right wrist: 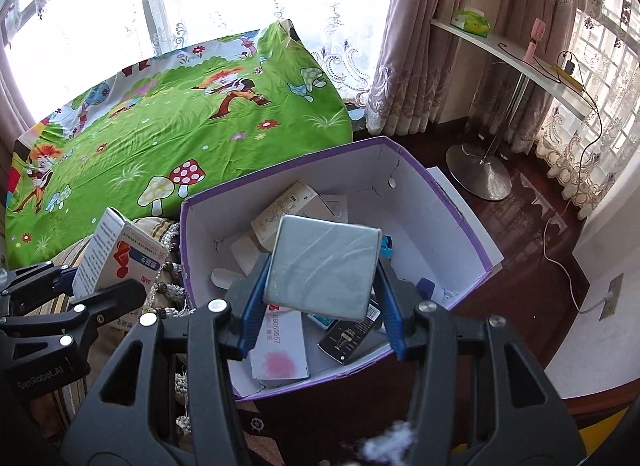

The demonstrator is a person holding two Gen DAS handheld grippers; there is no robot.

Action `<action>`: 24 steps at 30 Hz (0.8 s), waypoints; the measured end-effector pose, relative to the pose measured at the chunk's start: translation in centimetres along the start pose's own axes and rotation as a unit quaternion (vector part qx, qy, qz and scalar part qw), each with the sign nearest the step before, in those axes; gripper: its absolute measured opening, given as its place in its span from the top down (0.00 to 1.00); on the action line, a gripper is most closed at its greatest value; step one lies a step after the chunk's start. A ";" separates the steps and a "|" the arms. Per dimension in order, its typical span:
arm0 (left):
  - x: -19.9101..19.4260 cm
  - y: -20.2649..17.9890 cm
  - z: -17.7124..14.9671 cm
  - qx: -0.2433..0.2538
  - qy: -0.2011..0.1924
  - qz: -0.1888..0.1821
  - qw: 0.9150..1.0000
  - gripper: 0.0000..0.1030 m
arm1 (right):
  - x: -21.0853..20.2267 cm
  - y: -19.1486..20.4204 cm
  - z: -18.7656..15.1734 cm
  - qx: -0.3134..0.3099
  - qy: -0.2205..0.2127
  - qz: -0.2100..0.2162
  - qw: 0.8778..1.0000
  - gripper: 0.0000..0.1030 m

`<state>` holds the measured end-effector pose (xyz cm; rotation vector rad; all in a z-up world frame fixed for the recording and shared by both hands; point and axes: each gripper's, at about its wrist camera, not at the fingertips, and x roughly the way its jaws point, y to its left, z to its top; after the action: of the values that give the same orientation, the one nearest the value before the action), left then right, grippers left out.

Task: Organize rigid objects
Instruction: 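Open both grippers to drop the two boxes into the purple box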

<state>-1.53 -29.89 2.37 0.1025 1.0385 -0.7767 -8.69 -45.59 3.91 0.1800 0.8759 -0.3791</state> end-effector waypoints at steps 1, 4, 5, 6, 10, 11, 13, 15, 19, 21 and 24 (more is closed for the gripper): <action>0.2 0.0 -0.1 -0.001 0.004 -0.002 1.000 0.54 | 0.1 -0.1 0.0 0.000 0.000 -0.001 1.000 0.47; 0.4 0.4 -0.2 -0.009 0.009 -0.007 1.000 0.43 | 0.0 -0.4 -0.2 0.004 0.000 0.000 1.000 0.43; 0.4 0.7 -0.3 -0.015 0.009 -0.009 1.000 0.39 | 0.0 -0.5 -0.2 0.005 -0.001 0.000 1.000 0.40; 0.3 0.9 -0.4 -0.021 0.011 -0.010 1.000 0.38 | -0.1 -0.6 -0.3 0.006 -0.002 -0.002 1.000 0.34; -0.3 0.9 -1.4 -0.025 0.014 -0.020 0.999 0.37 | -0.4 -0.8 -0.7 0.011 -0.006 -0.007 1.000 0.26; -0.6 0.7 -1.7 -0.020 0.010 -0.014 1.000 0.37 | -0.5 -0.8 -0.9 0.012 -0.005 -0.007 1.000 0.26; -0.9 0.3 -2.0 -0.011 0.006 -0.009 1.000 0.32 | -0.4 -0.8 -1.1 0.013 -0.002 -0.003 1.000 0.25; -1.0 0.0 -2.3 -0.010 0.002 -0.026 1.000 0.20 | -0.4 -0.7 -1.4 0.012 0.000 -0.003 1.000 0.25; -0.5 -0.4 -2.2 0.004 0.014 -0.035 0.999 0.11 | -0.5 -0.8 -1.9 0.014 0.004 0.001 1.000 0.25; -0.2 -0.6 -2.0 0.007 0.020 -0.033 0.999 0.09 | -0.5 -0.9 -2.0 0.014 0.005 0.000 1.000 0.25; -0.1 -0.4 -2.0 -0.003 0.019 -0.036 0.999 0.08 | -0.5 -1.1 -2.1 0.019 0.006 0.000 1.000 0.25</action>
<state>-3.27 -29.31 1.56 0.0750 1.0852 -0.8390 -10.92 -45.85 2.94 0.2165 0.8808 -0.3952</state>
